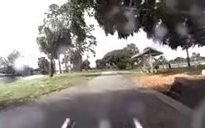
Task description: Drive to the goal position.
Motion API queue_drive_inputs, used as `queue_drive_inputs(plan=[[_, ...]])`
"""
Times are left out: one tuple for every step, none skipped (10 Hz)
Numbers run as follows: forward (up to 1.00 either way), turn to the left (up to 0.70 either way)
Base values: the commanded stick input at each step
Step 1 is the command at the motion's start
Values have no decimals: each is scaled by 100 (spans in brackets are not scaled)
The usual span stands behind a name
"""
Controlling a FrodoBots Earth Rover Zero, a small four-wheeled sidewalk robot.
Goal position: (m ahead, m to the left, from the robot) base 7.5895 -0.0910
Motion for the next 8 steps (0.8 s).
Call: queue_drive_inputs(plan=[[100, 0], [100, 0], [100, 0], [100, -3], [100, -16], [100, -29], [100, -39], [100, -6]])
